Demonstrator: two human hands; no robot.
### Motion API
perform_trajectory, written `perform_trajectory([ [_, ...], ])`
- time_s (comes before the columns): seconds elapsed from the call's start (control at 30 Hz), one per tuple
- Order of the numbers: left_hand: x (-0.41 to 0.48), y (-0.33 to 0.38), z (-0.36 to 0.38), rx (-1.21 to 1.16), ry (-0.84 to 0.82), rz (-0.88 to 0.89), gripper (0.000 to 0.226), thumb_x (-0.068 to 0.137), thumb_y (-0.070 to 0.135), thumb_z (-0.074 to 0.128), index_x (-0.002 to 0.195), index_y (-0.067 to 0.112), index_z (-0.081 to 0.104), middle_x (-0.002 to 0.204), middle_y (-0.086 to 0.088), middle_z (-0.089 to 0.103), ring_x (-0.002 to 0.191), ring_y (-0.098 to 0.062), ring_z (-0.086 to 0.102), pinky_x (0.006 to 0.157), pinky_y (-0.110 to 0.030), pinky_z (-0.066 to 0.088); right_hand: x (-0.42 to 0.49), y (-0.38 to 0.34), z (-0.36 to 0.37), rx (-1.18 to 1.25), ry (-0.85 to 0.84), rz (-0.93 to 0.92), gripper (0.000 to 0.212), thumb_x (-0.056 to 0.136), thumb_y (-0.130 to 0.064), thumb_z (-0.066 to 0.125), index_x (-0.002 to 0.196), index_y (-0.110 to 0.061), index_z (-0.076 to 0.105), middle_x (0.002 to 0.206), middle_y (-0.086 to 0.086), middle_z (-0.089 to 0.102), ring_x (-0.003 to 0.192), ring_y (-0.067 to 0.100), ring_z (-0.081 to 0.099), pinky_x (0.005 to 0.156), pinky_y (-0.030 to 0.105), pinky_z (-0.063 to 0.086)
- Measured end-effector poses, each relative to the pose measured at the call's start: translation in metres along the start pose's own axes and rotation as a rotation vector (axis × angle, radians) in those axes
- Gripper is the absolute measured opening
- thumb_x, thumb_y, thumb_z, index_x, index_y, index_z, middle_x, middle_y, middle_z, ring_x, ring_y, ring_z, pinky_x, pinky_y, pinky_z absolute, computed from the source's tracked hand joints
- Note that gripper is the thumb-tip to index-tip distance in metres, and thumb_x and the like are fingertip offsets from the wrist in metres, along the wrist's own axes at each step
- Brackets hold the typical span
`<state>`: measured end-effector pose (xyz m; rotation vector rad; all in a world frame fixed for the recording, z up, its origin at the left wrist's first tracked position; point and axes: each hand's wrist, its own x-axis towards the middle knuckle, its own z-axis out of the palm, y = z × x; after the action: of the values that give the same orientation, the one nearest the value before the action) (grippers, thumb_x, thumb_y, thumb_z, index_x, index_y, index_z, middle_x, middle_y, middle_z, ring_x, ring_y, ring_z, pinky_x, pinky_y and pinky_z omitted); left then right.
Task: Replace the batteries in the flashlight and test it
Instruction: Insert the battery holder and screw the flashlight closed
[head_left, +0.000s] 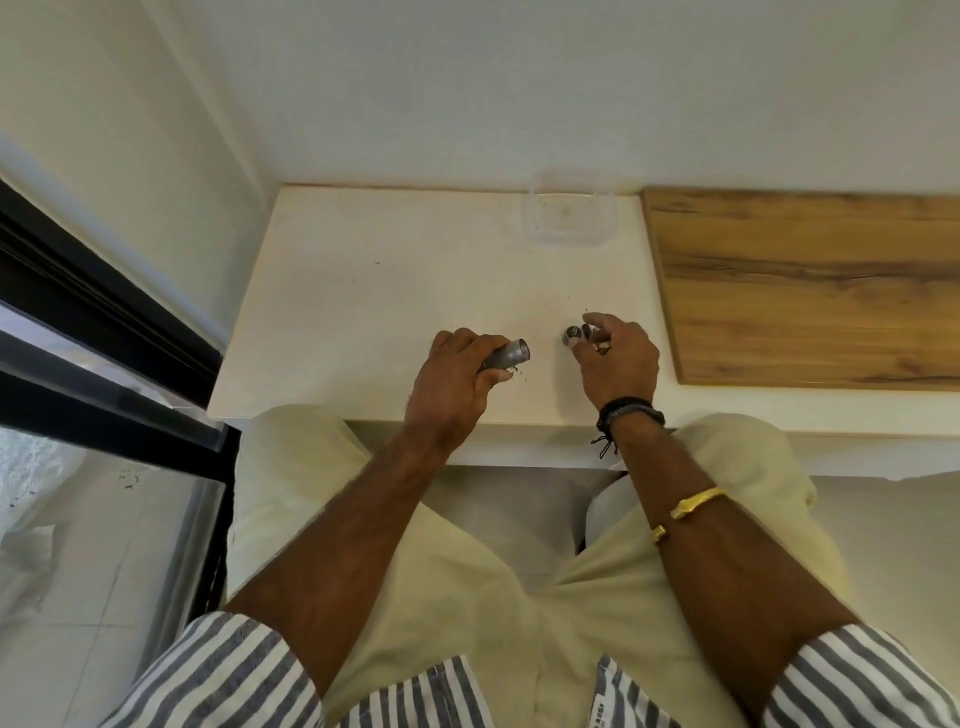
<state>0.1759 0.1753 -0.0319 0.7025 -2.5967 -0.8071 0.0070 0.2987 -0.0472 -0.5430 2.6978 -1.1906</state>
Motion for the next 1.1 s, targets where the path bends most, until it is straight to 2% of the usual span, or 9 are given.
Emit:
perform_trajectory([
  [0.17,0.001,-0.003,0.003,0.004,-0.006,0.008,0.028,0.095,0.019,0.062,0.123,0.018,0.062,0.108,-0.002,0.061,0.102,-0.018,0.045,0.082,-0.025,0.039,0.007,0.003,0.012,-0.202,-0.079,0.005,0.041,0.095,-0.03,0.067,0.136,-0.025,0.061,0.124,0.012,0.057,0.103,0.029,0.064,0.088,0.04,0.052],
  [0.37,0.003,-0.006,0.005,0.006,-0.009,0.025,0.027,0.095,0.021,0.062,0.122,0.02,0.061,0.106,0.0,0.06,0.1,-0.015,0.042,0.08,-0.024,0.037,0.008,0.004,0.014,-0.292,-0.071,-0.002,0.024,0.094,-0.029,0.067,0.117,-0.021,0.07,0.117,0.013,0.057,0.097,0.033,0.065,0.078,0.037,0.051],
  [0.5,0.005,-0.005,0.005,0.026,0.009,0.007,0.028,0.096,0.023,0.061,0.123,0.019,0.061,0.108,-0.002,0.06,0.1,-0.016,0.043,0.08,-0.024,0.036,0.005,-0.004,0.011,-0.053,0.006,-0.054,0.025,0.084,-0.029,0.075,0.103,-0.015,0.067,0.105,0.004,0.064,0.086,0.018,0.061,0.074,0.03,0.052],
  [0.63,0.005,-0.002,0.002,0.027,0.042,-0.014,0.031,0.097,0.026,0.06,0.126,0.016,0.059,0.109,-0.006,0.06,0.096,-0.019,0.049,0.079,-0.025,0.036,-0.007,-0.018,0.002,0.288,-0.033,-0.06,0.021,0.074,-0.023,0.078,0.089,-0.021,0.062,0.086,-0.013,0.072,0.076,0.0,0.069,0.065,0.009,0.052],
  [0.67,0.005,-0.001,0.001,0.025,0.039,-0.012,0.031,0.097,0.025,0.06,0.126,0.015,0.059,0.109,-0.007,0.06,0.096,-0.02,0.05,0.079,-0.026,0.038,-0.009,-0.021,-0.001,0.328,-0.051,-0.068,0.02,0.075,-0.021,0.077,0.088,-0.02,0.062,0.085,-0.01,0.074,0.075,0.001,0.07,0.065,0.011,0.053],
  [0.8,0.002,-0.001,0.0,0.037,0.003,-0.01,0.031,0.096,0.017,0.061,0.127,0.014,0.059,0.114,-0.01,0.06,0.1,-0.024,0.052,0.084,-0.026,0.041,-0.019,-0.029,-0.009,0.394,-0.181,-0.145,0.019,0.08,-0.012,0.077,0.098,-0.015,0.07,0.092,-0.002,0.077,0.084,0.015,0.073,0.08,0.035,0.063],
  [0.93,0.001,-0.003,-0.001,0.076,-0.013,-0.01,0.034,0.094,0.011,0.063,0.128,0.014,0.058,0.117,-0.01,0.059,0.103,-0.024,0.05,0.085,-0.024,0.037,-0.027,-0.031,-0.015,0.299,-0.306,-0.238,0.027,0.085,-0.017,0.078,0.112,-0.02,0.076,0.105,-0.005,0.074,0.09,0.011,0.072,0.1,0.052,0.053],
  [1.0,0.0,-0.003,-0.003,0.078,-0.006,-0.001,0.034,0.094,0.011,0.063,0.127,0.015,0.059,0.115,-0.01,0.059,0.103,-0.023,0.049,0.084,-0.024,0.036,-0.03,-0.031,-0.016,0.278,-0.34,-0.281,0.031,0.085,-0.015,0.079,0.115,-0.018,0.075,0.108,-0.001,0.072,0.091,0.01,0.072,0.098,0.047,0.056],
  [1.1,-0.001,-0.003,-0.004,0.083,-0.003,0.02,0.034,0.093,0.01,0.064,0.127,0.015,0.06,0.114,-0.009,0.06,0.101,-0.022,0.048,0.084,-0.023,0.036,-0.033,-0.032,-0.016,0.232,-0.338,-0.336,0.035,0.083,-0.012,0.08,0.117,-0.017,0.074,0.106,0.001,0.073,0.088,0.01,0.072,0.086,0.027,0.061],
])
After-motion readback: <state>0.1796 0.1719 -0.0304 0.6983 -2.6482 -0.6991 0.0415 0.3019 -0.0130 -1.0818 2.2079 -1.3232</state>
